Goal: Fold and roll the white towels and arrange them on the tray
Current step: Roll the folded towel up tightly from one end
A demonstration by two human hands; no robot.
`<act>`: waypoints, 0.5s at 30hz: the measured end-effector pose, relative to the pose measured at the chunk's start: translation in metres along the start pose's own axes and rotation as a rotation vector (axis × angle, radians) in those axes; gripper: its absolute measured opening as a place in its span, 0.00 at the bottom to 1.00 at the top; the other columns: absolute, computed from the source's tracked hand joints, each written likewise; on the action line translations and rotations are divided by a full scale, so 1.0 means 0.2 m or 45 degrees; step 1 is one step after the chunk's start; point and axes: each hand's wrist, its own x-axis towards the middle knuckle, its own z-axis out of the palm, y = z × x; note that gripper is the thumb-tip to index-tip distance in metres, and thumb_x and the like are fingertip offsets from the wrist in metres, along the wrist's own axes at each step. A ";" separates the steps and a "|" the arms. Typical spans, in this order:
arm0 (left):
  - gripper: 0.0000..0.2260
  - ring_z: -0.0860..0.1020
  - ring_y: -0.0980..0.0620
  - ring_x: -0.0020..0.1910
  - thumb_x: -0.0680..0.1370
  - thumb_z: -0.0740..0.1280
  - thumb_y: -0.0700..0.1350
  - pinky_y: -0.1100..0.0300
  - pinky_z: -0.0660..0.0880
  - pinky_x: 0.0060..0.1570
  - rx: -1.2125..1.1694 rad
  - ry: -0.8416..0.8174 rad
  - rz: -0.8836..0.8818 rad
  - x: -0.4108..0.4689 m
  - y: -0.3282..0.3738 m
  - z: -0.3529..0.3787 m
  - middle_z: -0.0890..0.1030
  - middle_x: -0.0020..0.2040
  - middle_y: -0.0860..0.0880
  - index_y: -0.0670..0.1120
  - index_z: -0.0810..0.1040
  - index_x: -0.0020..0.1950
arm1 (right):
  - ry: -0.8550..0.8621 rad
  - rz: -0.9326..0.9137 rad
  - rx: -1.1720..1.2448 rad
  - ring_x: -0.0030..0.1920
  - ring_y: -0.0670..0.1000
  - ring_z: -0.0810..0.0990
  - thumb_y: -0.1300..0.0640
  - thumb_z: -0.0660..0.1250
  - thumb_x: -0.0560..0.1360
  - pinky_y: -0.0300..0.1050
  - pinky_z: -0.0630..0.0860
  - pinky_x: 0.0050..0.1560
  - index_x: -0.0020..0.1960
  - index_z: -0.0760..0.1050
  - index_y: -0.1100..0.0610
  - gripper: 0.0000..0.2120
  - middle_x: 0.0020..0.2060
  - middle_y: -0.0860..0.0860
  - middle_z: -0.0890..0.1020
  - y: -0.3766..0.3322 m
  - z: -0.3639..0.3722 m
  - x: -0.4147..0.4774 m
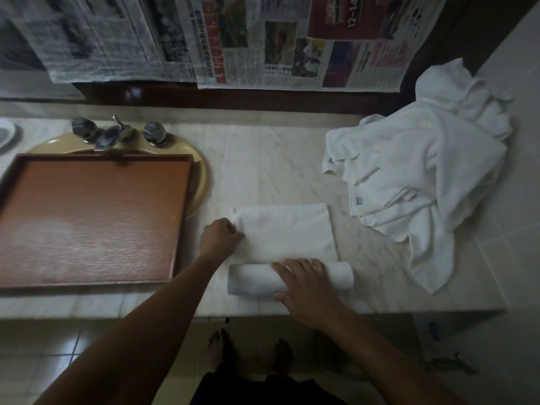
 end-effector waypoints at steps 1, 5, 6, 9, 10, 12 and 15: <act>0.09 0.78 0.48 0.44 0.74 0.77 0.50 0.59 0.71 0.43 -0.015 0.013 0.006 0.01 -0.01 0.00 0.81 0.42 0.50 0.50 0.79 0.44 | -0.008 0.003 -0.002 0.60 0.55 0.79 0.35 0.58 0.75 0.61 0.74 0.64 0.71 0.72 0.48 0.29 0.63 0.50 0.80 0.00 0.00 0.00; 0.10 0.80 0.46 0.43 0.72 0.78 0.49 0.59 0.68 0.40 -0.106 0.103 0.005 0.04 -0.01 0.02 0.80 0.39 0.51 0.50 0.78 0.40 | -0.030 0.006 -0.015 0.63 0.55 0.77 0.35 0.58 0.75 0.60 0.72 0.66 0.73 0.70 0.47 0.30 0.65 0.49 0.79 0.01 0.00 0.01; 0.11 0.81 0.45 0.44 0.72 0.78 0.49 0.58 0.69 0.40 -0.130 0.118 -0.007 0.05 -0.02 0.03 0.80 0.38 0.51 0.49 0.78 0.41 | -0.035 0.006 -0.014 0.63 0.55 0.78 0.35 0.58 0.75 0.60 0.71 0.66 0.73 0.70 0.47 0.30 0.65 0.50 0.79 0.01 0.00 0.02; 0.14 0.80 0.45 0.45 0.72 0.78 0.51 0.56 0.71 0.42 -0.109 0.157 0.029 0.02 -0.01 0.02 0.81 0.44 0.50 0.48 0.77 0.47 | -0.058 -0.010 -0.009 0.64 0.55 0.76 0.35 0.57 0.77 0.61 0.69 0.68 0.74 0.69 0.47 0.30 0.67 0.50 0.78 0.02 0.00 0.02; 0.15 0.79 0.45 0.46 0.73 0.78 0.52 0.54 0.73 0.43 -0.041 0.198 0.114 -0.01 0.00 0.02 0.80 0.47 0.49 0.47 0.76 0.51 | -0.070 -0.021 -0.008 0.66 0.55 0.75 0.35 0.57 0.77 0.60 0.68 0.69 0.75 0.67 0.47 0.30 0.68 0.50 0.77 0.02 -0.01 0.03; 0.17 0.78 0.45 0.49 0.75 0.76 0.51 0.49 0.76 0.47 0.076 0.262 0.380 -0.11 0.03 0.02 0.78 0.52 0.47 0.47 0.74 0.57 | -0.111 -0.036 0.007 0.69 0.55 0.72 0.35 0.57 0.79 0.59 0.64 0.72 0.77 0.65 0.47 0.30 0.71 0.49 0.74 0.02 -0.03 0.03; 0.14 0.76 0.49 0.54 0.79 0.67 0.53 0.50 0.73 0.53 0.147 0.153 0.719 -0.34 0.09 0.00 0.77 0.55 0.51 0.50 0.74 0.62 | -0.184 0.004 0.085 0.72 0.54 0.69 0.37 0.57 0.81 0.57 0.60 0.74 0.79 0.62 0.47 0.29 0.74 0.49 0.71 0.03 -0.07 0.06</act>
